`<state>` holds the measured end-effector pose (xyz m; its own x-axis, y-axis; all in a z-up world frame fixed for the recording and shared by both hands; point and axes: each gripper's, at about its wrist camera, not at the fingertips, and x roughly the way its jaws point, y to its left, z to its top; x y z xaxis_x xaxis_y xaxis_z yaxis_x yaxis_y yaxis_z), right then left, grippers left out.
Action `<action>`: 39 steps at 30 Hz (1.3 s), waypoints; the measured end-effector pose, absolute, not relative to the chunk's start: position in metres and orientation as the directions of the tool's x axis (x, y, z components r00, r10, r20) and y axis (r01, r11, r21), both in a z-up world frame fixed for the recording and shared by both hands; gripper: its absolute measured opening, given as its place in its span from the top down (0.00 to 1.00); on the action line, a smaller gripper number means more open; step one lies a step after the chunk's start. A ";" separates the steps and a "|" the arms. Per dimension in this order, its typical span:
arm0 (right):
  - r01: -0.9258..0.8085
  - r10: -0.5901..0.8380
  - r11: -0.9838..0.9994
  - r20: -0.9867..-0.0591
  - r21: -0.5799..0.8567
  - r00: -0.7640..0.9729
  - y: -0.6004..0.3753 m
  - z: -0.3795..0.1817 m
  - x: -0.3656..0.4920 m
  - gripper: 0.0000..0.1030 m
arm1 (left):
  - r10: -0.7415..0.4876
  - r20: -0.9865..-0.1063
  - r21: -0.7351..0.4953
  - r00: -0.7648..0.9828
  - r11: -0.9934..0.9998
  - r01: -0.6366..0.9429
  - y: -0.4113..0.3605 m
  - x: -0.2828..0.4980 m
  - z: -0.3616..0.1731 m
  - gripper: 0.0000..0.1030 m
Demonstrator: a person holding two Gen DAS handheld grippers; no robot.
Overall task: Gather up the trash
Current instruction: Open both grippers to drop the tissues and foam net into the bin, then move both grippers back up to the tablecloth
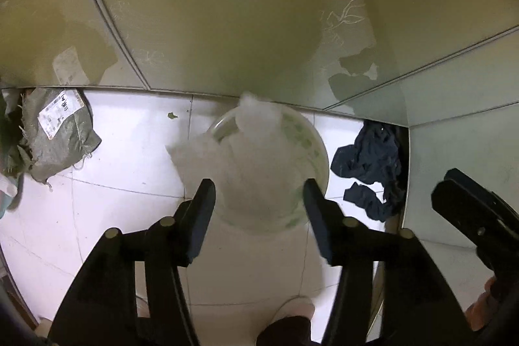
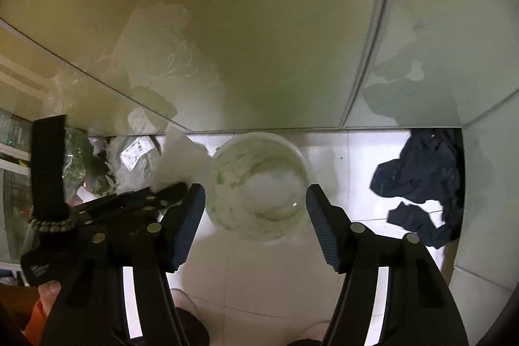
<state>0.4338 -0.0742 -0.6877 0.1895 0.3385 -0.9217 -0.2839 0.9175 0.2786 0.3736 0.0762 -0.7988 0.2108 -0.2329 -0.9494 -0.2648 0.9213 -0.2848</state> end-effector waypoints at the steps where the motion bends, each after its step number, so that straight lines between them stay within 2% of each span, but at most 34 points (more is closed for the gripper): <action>1: -0.286 0.329 0.920 -0.923 0.266 0.200 -0.077 -0.684 0.433 0.41 | -0.233 -0.950 -0.283 0.206 0.923 -0.260 0.075 0.374 -0.799 0.43; 8: -0.264 0.323 0.928 -0.923 0.265 0.208 -0.081 -0.676 0.432 0.41 | -0.199 -0.957 -0.251 0.211 0.933 -0.258 0.078 0.366 -0.773 0.43; 13: -0.257 0.323 0.929 -0.922 0.266 0.214 -0.087 -0.652 0.427 0.41 | -0.168 -0.950 -0.233 0.262 0.943 -0.239 0.081 0.356 -0.700 0.43; 17: -0.264 0.325 0.928 -0.918 0.262 0.230 -0.089 -0.607 0.420 0.41 | -0.157 -0.940 -0.229 0.302 0.949 -0.218 0.079 0.347 -0.631 0.43; 21: -0.271 0.335 0.926 -0.906 0.264 0.260 -0.091 -0.547 0.412 0.41 | -0.146 -0.923 -0.222 0.355 0.958 -0.181 0.070 0.335 -0.544 0.43; 28: -0.304 0.360 0.918 -0.857 0.255 0.370 -0.104 -0.404 0.390 0.41 | -0.137 -0.866 -0.210 0.482 0.973 -0.099 0.046 0.318 -0.384 0.43; 34: -0.330 0.386 0.912 -0.780 0.243 0.492 -0.125 -0.286 0.368 0.41 | -0.132 -0.772 -0.200 0.622 0.979 -0.041 0.025 0.297 -0.247 0.43; 39: -0.357 0.404 0.908 -0.685 0.219 0.606 -0.146 -0.192 0.347 0.41 | -0.110 -0.681 -0.187 0.724 0.982 -0.026 0.011 0.276 -0.164 0.39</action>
